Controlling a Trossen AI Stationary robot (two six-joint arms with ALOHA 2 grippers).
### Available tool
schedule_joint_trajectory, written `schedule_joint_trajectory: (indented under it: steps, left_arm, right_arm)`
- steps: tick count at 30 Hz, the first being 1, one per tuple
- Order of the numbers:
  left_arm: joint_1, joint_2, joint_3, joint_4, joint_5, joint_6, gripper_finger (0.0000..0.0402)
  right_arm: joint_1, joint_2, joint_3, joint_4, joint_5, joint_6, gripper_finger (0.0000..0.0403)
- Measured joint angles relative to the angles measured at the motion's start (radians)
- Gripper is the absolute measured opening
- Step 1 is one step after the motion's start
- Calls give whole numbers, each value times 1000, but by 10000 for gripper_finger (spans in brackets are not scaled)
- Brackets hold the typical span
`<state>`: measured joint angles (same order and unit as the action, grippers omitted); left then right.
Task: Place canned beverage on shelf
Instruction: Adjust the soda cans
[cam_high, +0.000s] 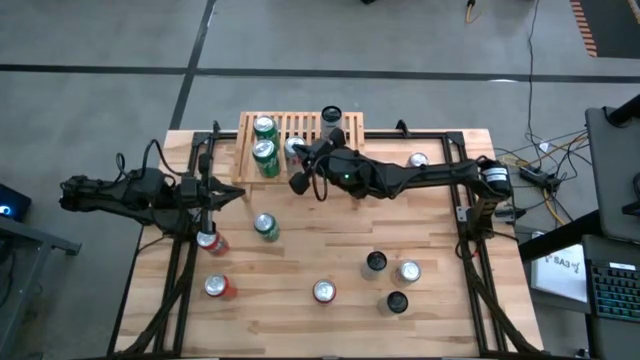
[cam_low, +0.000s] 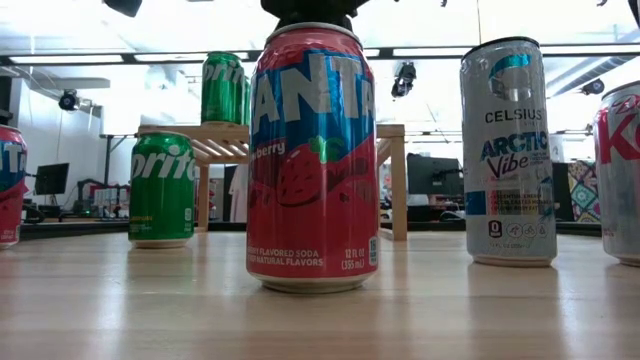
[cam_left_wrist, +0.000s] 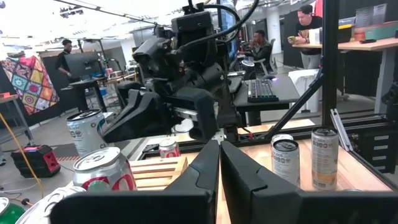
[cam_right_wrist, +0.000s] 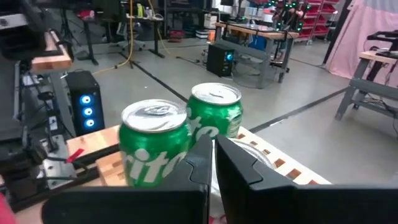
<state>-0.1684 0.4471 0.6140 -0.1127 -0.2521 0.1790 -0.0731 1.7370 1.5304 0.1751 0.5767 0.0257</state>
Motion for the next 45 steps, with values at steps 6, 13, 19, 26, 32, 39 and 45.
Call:
schedule_joint_trajectory:
  steps: [6, 13, 19, 26, 32, 39, 45]
  left_arm:
    - [0, 0, 0, 0, 0, 4, 0]
    - [0, 0, 0, 0, 0, 4, 0]
    - [0, 1, 0, -8, 0, 4, 0]
    - [0, 1, 0, -9, 0, 4, 0]
    - [0, 0, 0, -17, 0, 7, 0]
    - [0, 0, 0, -19, 0, 8, 0]
    - [0, 0, 0, -19, 0, 9, 0]
  right_arm:
    - [-4, -1, 0, 19, -1, 0, 9]
    - [-3, -1, 0, -22, -2, 1, 9]
    - [-2, -1, 0, -106, 1, 54, 9]
    - [1, -3, 0, -115, 1, 46, 9]
    - [1, -5, 0, -119, 1, 16, 9]
    - [1, -7, 2, -93, 1, 15, 9]
    - [-3, -5, 42, -79, -1, 8, 9]
